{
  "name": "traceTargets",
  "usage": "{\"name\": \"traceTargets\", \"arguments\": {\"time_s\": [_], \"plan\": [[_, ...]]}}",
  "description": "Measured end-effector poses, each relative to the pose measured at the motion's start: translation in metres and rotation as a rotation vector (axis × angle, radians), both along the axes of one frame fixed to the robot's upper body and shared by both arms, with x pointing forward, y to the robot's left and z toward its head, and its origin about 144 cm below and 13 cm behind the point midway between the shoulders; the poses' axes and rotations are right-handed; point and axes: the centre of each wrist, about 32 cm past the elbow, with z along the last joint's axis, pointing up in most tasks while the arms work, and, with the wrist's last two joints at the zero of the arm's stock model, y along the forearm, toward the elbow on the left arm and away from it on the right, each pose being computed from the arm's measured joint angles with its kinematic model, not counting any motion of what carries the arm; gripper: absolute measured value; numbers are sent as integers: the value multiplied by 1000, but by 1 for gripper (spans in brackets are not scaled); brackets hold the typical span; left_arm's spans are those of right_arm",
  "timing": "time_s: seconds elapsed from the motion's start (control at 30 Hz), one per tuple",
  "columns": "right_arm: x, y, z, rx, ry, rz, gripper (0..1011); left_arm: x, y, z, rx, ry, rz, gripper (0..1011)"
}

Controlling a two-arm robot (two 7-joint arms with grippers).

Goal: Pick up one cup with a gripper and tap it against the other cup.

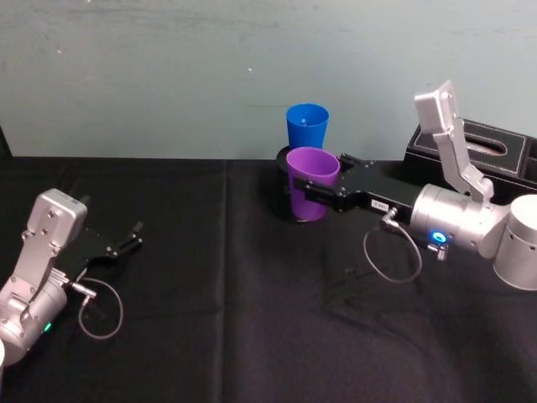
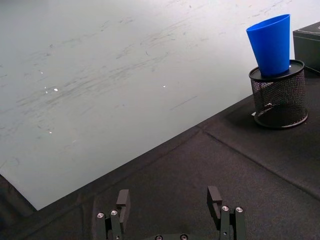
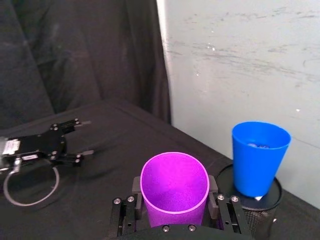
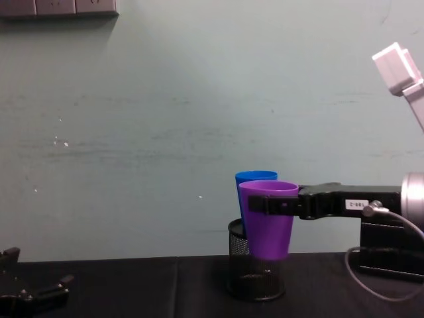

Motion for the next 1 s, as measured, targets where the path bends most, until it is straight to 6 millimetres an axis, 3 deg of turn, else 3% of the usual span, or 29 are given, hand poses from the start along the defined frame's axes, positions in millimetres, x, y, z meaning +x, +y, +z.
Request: {"name": "traceTargets", "arguments": {"time_s": [0.6,1.0], "plan": [[-51,-14,0,9,-16,67,732,0,0,0,0,0,0,1012],[-68,-16,-12,-7,-16,81,731,0,0,0,0,0,0,1011]]}}
